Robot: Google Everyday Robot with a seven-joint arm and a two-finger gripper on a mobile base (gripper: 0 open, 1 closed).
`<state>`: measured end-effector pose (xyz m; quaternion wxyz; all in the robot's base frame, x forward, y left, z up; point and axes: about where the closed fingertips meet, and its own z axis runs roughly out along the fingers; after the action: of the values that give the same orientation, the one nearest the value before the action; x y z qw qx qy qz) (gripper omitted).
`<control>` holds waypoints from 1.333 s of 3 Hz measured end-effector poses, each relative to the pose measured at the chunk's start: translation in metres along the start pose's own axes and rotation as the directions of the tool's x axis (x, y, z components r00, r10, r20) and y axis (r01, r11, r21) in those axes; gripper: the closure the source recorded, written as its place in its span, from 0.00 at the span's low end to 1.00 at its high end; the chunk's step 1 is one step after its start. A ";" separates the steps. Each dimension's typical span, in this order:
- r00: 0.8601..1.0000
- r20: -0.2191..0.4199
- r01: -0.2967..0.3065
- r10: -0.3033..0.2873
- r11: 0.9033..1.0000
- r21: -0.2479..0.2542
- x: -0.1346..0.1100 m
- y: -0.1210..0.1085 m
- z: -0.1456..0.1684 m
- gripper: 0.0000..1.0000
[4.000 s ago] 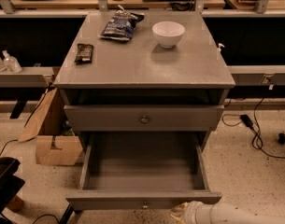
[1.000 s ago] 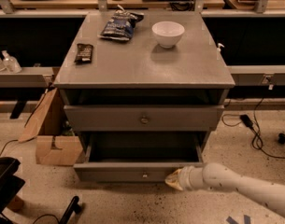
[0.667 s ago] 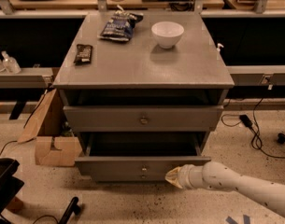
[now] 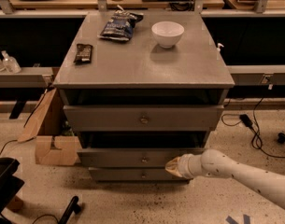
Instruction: Close middle drawer
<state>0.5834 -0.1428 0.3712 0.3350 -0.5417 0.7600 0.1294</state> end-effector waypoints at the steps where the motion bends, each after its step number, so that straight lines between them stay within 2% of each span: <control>1: 1.000 0.000 0.023 -0.023 1.000 0.001 -0.007 -0.038 0.008 1.00; 2: 1.000 0.000 0.023 -0.023 1.000 0.001 -0.007 -0.035 0.007 1.00; 3: 1.000 0.001 0.023 -0.023 1.000 -0.003 -0.007 -0.034 0.009 0.82; 4: 1.000 0.002 0.023 -0.023 1.000 -0.006 -0.008 -0.032 0.010 0.59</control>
Offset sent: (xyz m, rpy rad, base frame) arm 0.1591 -0.0251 0.0207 -0.0267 -0.0537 0.0454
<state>0.6181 -0.1436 0.3738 0.3354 -0.5515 0.7529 0.1283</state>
